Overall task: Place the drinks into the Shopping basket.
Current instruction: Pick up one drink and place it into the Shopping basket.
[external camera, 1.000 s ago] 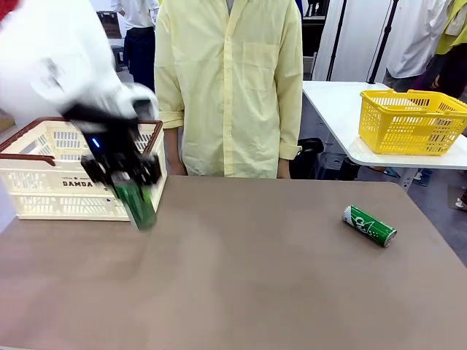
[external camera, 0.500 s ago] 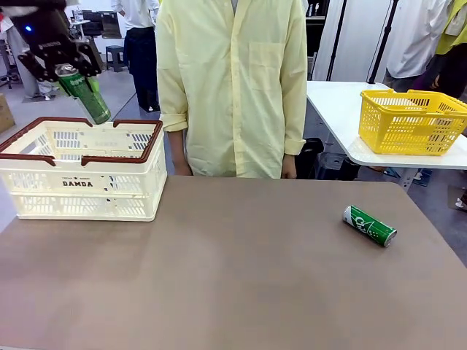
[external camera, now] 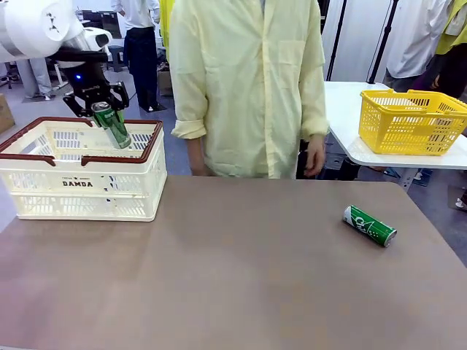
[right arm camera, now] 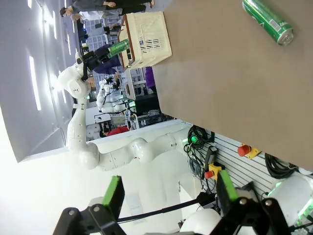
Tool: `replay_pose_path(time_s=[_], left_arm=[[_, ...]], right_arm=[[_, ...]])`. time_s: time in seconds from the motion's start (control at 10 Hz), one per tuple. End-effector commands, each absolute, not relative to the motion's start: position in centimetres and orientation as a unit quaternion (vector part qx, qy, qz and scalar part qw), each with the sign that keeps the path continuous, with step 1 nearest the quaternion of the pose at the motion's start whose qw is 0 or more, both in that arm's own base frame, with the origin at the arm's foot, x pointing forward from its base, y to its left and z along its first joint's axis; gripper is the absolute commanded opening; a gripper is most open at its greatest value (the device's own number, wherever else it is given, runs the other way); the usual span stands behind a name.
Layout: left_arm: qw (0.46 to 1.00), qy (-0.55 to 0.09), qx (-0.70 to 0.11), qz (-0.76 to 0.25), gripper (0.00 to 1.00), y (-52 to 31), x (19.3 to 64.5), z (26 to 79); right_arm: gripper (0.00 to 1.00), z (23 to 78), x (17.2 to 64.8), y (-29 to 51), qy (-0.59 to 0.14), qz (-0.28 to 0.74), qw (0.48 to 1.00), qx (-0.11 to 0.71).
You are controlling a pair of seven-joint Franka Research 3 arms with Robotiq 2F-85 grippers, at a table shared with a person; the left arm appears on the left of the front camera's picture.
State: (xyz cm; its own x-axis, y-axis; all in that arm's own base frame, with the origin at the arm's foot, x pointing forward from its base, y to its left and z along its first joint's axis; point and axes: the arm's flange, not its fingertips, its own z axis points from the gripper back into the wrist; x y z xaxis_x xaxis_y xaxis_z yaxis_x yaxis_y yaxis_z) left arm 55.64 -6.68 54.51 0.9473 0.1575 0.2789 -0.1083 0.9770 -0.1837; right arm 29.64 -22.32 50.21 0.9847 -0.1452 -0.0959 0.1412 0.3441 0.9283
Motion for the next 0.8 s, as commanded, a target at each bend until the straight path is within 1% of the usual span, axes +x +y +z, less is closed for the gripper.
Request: replay_pose_path(time_s=[0.0, 0.1, 0.2, 0.3, 0.6, 0.7], left_arm=[[0.981, -0.17, -0.08, 0.053, 0.0, -5.3, 54.8, 56.7], [0.981, -0.17, -0.08, 0.053, 0.0, -5.3, 54.8, 56.7], [0.983, -0.152, -0.083, 0.065, 0.0, -6.4, 55.5, 54.9], [0.987, -0.143, -0.028, 0.062, 0.0, -7.1, 55.6, 53.0], [0.991, -0.112, 0.014, 0.067, 0.0, -7.4, 57.1, 47.7], [0.993, -0.105, 0.011, 0.059, 0.0, -7.7, 57.3, 46.7]], right_arm=[[1.0, 50.5, 29.8, -22.3, -0.003, -0.083, 0.818, 0.57], [1.0, 50.5, 29.8, -22.3, -0.003, -0.083, 0.818, 0.57], [1.0, 50.5, 29.8, -22.3, -0.003, -0.083, 0.818, 0.57], [1.0, 50.5, 29.8, -22.3, -0.003, -0.083, 0.818, 0.57], [1.0, 50.5, 29.8, -22.3, -0.003, -0.083, 0.818, 0.57], [1.0, 50.5, 29.8, -22.3, -0.003, -0.083, 0.818, 0.57]])
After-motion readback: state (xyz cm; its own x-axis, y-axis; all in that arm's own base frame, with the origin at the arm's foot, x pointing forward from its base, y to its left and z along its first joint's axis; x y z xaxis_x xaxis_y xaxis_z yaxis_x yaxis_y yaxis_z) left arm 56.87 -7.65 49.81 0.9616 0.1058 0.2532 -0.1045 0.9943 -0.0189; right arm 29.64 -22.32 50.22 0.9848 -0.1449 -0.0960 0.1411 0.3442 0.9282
